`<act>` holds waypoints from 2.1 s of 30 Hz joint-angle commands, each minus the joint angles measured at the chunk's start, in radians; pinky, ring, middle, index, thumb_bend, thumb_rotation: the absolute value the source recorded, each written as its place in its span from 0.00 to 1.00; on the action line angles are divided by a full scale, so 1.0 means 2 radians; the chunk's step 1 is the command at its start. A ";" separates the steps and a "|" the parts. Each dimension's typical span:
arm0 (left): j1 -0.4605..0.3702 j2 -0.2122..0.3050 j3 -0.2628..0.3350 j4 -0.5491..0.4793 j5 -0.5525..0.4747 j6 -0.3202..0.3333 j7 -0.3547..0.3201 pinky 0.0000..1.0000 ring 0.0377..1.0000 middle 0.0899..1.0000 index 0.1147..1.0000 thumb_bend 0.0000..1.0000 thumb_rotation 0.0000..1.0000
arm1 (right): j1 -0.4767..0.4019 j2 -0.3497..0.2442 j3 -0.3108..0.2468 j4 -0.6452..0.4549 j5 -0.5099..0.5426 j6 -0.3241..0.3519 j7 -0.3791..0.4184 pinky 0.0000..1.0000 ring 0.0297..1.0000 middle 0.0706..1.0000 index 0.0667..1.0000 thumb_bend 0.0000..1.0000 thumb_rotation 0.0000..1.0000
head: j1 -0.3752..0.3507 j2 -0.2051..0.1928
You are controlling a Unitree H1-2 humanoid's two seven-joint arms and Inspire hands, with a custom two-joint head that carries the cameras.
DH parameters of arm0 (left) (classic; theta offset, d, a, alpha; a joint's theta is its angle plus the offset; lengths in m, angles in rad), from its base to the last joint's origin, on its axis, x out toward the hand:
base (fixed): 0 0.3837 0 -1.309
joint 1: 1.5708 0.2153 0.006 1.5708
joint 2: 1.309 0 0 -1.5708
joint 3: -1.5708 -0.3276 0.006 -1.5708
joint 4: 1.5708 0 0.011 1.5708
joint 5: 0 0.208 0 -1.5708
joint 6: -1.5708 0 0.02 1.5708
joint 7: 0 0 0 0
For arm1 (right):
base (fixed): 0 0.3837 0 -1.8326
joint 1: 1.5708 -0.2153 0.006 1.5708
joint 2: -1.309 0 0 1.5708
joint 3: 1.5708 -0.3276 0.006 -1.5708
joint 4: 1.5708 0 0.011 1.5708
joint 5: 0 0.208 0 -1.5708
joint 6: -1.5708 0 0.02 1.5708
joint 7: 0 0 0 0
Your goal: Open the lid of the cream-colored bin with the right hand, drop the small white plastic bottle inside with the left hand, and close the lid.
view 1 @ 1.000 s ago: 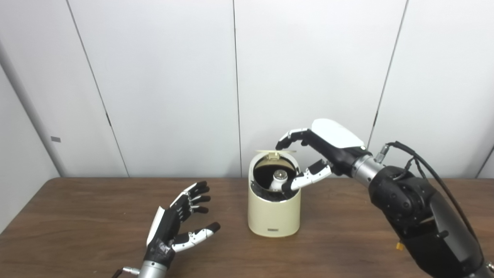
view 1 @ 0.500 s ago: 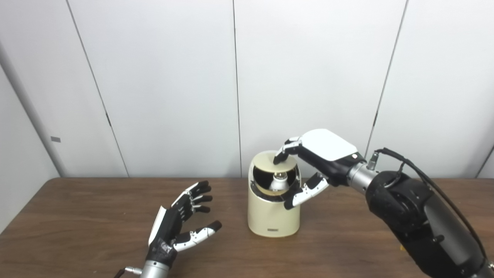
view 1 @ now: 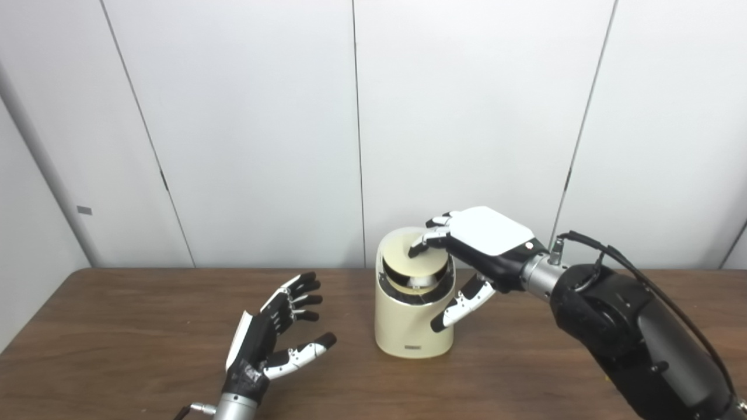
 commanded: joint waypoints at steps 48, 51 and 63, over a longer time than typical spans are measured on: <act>0.003 -0.011 0.001 -0.009 -0.007 -0.003 0.006 0.68 0.77 0.82 0.84 0.72 0.13 | 0.020 -0.005 -0.006 -0.040 0.010 -0.023 0.032 0.95 0.89 0.74 0.73 0.78 0.46 | 0.005 0.024; 0.005 -0.011 0.001 -0.015 -0.011 0.000 0.004 0.68 0.77 0.82 0.84 0.72 0.13 | 0.023 -0.004 -0.005 -0.039 0.006 -0.019 0.033 0.95 0.89 0.74 0.73 0.78 0.47 | 0.005 0.026; 0.014 -0.009 0.001 -0.027 -0.007 0.005 0.005 0.66 0.75 0.81 0.83 0.73 0.14 | 0.035 0.002 -0.007 -0.025 -0.008 -0.001 0.027 0.95 0.90 0.75 0.74 0.77 0.50 | 0.005 0.034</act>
